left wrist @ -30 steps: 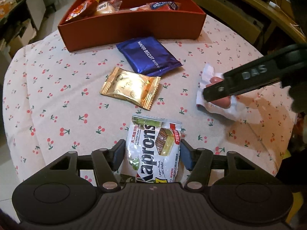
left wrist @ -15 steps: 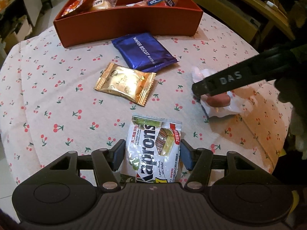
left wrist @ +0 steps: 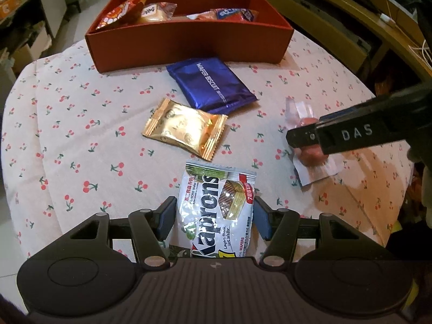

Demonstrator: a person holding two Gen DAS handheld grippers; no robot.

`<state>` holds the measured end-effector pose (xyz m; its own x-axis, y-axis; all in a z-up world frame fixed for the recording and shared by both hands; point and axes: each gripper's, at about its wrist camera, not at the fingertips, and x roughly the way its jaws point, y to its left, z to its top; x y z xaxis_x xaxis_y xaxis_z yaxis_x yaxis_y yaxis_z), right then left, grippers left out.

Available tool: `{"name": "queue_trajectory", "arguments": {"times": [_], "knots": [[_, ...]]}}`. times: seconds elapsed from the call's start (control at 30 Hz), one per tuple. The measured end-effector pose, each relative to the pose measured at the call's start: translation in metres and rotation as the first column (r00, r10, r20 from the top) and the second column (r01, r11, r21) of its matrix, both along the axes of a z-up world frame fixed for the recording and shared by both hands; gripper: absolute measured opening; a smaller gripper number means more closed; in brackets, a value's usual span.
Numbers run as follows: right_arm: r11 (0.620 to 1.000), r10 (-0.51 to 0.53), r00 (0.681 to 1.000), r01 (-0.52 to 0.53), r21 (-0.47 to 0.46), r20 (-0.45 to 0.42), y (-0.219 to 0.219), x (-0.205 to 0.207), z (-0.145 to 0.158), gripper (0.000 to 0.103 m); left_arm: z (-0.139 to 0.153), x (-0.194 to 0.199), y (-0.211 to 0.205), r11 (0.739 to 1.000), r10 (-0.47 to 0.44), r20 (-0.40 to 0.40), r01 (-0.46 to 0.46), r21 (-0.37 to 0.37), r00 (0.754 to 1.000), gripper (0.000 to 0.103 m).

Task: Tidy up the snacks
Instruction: 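Grasp the Kapron wafer pack with the left gripper while the right grasps the sausage pack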

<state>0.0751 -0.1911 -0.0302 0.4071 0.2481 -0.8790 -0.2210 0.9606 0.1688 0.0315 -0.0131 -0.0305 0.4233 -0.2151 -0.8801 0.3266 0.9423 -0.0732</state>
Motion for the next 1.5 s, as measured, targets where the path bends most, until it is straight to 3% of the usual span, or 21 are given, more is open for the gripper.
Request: {"name": "queue_trajectory", "arguments": {"times": [0.33, 0.6, 0.77, 1.03, 1.17, 1.5], "knots": [[1.0, 0.012, 0.998, -0.011, -0.005, 0.054, 0.004, -0.002, 0.012, 0.072, 0.005, 0.006, 0.005, 0.999, 0.038, 0.031, -0.038, 0.001, 0.999, 0.066], [0.999, 0.024, 0.999, -0.025, -0.033, -0.024, 0.016, 0.005, -0.012, 0.073, -0.006, 0.009, 0.003, 0.998, 0.038, 0.019, -0.039, 0.053, 0.999, 0.066], [0.994, 0.052, 0.998, -0.055, -0.096, -0.025, 0.023, 0.002, -0.02, 0.089, -0.012, 0.011, 0.003, 0.995, 0.039, 0.018, -0.041, 0.089, 0.999, 0.067], [0.99, 0.075, 0.997, -0.077, -0.12, -0.021, 0.028, 0.001, -0.024, 0.103, -0.012, 0.01, 0.001, 0.994, 0.035, 0.036, -0.039, 0.106, 0.999, 0.069], [0.989, 0.051, 0.997, -0.059, -0.135, -0.058, 0.025, 0.008, -0.031, 0.103, -0.012, 0.009, 0.0, 0.992, 0.029, 0.047, -0.034, 0.122, 0.998, 0.072], [0.988, 0.078, 0.997, -0.079, -0.135, -0.012, 0.023, -0.004, -0.023, 0.1, -0.015, 0.011, 0.002, 0.992, 0.043, 0.033, -0.047, 0.119, 0.999, 0.085]]}}
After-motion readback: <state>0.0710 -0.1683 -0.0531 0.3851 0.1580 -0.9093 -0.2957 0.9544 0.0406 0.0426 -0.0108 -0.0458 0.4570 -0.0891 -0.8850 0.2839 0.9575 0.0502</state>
